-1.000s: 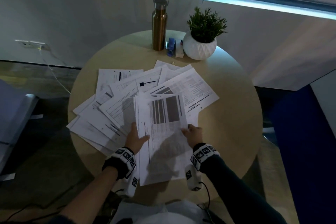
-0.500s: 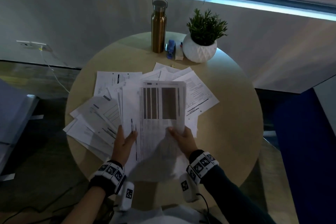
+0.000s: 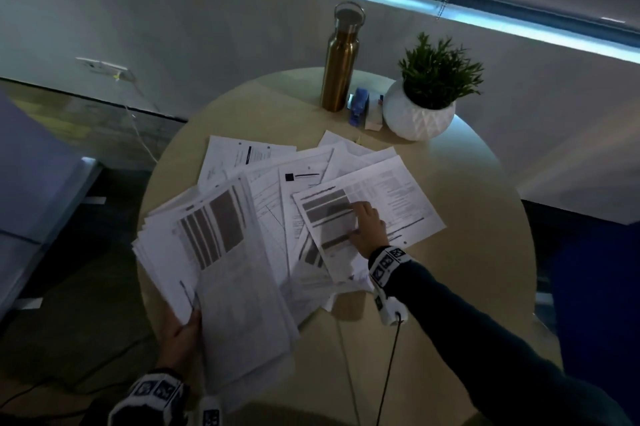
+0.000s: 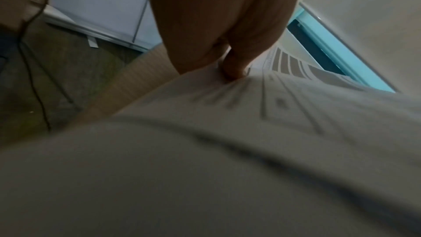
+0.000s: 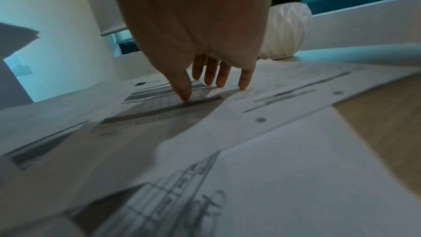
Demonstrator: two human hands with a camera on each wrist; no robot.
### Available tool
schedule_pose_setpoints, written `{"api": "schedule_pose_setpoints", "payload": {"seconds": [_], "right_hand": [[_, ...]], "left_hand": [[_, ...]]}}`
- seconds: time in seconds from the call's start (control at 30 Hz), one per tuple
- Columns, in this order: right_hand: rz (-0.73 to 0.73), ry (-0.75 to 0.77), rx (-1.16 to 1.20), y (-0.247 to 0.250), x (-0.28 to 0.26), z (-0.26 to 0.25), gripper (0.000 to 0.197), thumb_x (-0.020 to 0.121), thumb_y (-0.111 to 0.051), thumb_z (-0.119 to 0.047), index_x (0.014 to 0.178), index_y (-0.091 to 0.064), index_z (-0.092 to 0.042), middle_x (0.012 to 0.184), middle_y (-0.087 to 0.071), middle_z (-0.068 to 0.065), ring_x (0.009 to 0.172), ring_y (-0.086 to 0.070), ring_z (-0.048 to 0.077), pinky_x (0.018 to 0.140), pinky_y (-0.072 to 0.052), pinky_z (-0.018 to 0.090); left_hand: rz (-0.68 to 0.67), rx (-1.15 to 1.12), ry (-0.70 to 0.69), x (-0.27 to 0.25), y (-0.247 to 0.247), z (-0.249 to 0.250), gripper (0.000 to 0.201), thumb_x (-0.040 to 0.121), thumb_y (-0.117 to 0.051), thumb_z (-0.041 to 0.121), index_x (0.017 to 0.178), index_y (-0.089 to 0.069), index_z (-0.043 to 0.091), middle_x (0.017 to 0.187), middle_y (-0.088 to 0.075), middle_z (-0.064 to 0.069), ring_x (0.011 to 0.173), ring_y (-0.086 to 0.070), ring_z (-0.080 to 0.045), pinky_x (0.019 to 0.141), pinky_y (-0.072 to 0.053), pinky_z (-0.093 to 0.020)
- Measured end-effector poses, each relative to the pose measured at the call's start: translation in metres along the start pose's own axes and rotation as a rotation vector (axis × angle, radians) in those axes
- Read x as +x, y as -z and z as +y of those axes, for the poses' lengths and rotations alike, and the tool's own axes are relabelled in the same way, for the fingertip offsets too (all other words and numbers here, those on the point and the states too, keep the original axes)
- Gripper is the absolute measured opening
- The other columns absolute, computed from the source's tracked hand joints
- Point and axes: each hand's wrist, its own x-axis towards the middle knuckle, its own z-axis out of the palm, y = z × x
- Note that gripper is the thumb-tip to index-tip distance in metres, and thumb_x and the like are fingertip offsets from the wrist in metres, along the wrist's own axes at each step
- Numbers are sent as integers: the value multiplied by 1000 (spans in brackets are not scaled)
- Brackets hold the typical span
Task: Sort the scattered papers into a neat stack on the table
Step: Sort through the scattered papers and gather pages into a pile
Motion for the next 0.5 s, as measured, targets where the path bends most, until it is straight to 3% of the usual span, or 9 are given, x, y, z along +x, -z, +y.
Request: {"api": "schedule_pose_setpoints", "payload": {"seconds": [0.07, 0.13, 0.23, 0.33, 0.43, 0.5], "right_hand": [[79, -13, -22, -7, 10, -2, 45, 86, -49, -8, 130, -41, -14, 136, -39, 9, 121, -38, 31, 96, -34, 45], [111, -23, -79, -8, 23, -2, 42, 87, -44, -8, 129, -41, -13, 135, -39, 10, 119, -38, 31, 93, -35, 45], [51, 0, -101, 7, 47, -2, 47, 86, -53, -14, 131, -40, -16, 138, -35, 9, 123, -36, 32, 96, -34, 48], [-53, 66, -183, 33, 76, 1, 74, 76, -73, -23, 138, -32, -16, 147, -28, 7, 133, -30, 29, 108, -28, 49], [-230, 90, -328, 51, 101, 1, 104, 65, -82, -33, 145, -18, -13, 153, -21, 7, 143, -16, 26, 118, -6, 51], [-279, 118, -390, 56, 110, -1, 111, 56, -86, -36, 144, -22, -13, 150, -25, 8, 141, -18, 26, 116, -1, 55]], "left_hand": [[0, -53, -15, -3, 3, 0, 46, 95, -46, 32, 139, -36, 23, 139, -43, 0, 127, -40, -23, 113, -27, -46], [20, -78, -4, -2, 5, -5, 44, 93, -50, 36, 136, -42, 29, 140, -47, -2, 126, -44, -26, 109, -32, -51], [63, -61, -11, -2, 3, -10, 43, 88, -55, 38, 129, -47, 26, 135, -51, -7, 123, -49, -33, 101, -39, -50], [67, -132, 6, -8, -3, 0, 50, 94, -50, 16, 141, -32, 19, 133, -44, -5, 123, -44, -30, 100, -37, -47], [34, -168, 37, -11, -3, 5, 51, 94, -50, 18, 141, -31, 23, 143, -41, -9, 127, -42, -35, 105, -35, -53], [49, -135, 44, -7, -1, 1, 51, 94, -51, 22, 141, -32, 26, 143, -43, -10, 127, -43, -36, 105, -36, -53]]}}
